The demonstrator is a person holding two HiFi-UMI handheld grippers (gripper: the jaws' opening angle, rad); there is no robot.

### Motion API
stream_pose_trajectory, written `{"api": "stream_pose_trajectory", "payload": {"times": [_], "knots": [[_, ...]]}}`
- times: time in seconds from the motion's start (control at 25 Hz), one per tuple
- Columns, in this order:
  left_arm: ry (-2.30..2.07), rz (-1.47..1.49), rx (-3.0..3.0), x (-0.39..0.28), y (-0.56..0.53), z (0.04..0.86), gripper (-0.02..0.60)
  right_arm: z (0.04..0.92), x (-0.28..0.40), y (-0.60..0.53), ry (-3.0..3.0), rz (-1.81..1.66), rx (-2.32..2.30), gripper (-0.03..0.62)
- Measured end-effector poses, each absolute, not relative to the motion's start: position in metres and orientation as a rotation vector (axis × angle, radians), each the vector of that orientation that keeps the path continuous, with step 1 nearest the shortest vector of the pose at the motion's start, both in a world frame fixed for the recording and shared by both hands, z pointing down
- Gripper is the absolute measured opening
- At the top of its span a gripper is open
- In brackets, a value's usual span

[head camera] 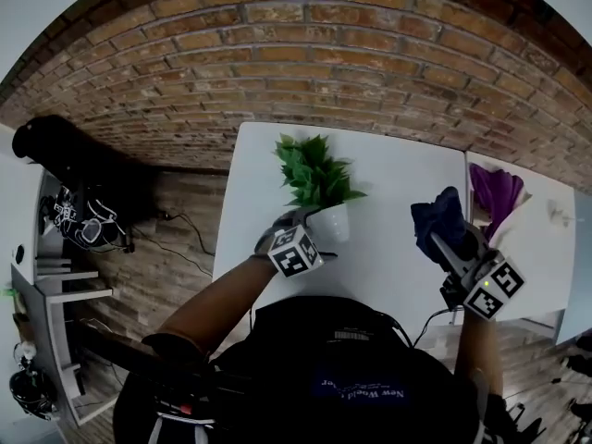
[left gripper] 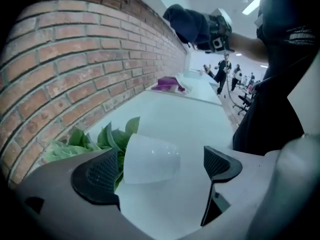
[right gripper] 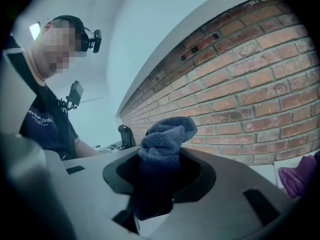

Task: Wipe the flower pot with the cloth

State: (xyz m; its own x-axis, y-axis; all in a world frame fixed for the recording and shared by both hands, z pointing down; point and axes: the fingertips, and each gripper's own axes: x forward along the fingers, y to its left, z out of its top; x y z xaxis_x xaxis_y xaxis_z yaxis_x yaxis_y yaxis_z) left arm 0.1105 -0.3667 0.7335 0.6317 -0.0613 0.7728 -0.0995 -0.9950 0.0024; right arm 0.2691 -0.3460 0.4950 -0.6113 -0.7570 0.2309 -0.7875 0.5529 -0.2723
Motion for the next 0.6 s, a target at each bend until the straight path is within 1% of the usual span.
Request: {"api": "stream_pose_trajectory", "payload": {"times": [0.16,0.36,0.6], "knots": [[-0.06,1.471,2.718,0.123,-0.374,0.767,0.558,0.507,0.276,-0.349,-2.637,0.577,1.362,0.133],[-0.055,1.611,2.625,0.129,-0.381,0.799,0.558,0.517,0.287,-0.353,-2.607,0.608,1.368,0.133],[-0.145,1.7,2.601,0.144,-0.401,0.807,0.558,0.523,0.296,-0.36,-2.591,0.639,1.364,0.133]]}}
